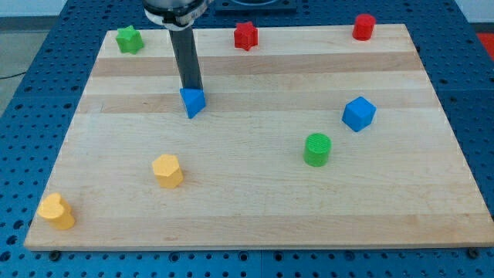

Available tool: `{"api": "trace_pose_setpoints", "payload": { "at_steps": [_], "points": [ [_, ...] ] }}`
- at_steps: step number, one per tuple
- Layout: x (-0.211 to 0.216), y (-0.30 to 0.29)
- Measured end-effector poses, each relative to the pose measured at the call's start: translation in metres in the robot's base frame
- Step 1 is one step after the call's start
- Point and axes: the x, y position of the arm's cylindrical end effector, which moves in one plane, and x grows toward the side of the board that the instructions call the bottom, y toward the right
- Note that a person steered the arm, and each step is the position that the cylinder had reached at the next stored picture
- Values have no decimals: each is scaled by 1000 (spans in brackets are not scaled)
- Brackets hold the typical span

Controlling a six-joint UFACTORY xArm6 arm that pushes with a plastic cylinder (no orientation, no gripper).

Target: Move the blue triangle towards the yellow hexagon

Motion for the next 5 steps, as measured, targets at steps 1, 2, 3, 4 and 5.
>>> {"api": "trace_pose_setpoints", "payload": {
  "at_steps": [1,2,3,4,5],
  "points": [
    [22,-2],
    [44,-4],
    [68,-5],
    [72,-15],
    [83,-22]
  ]
}}
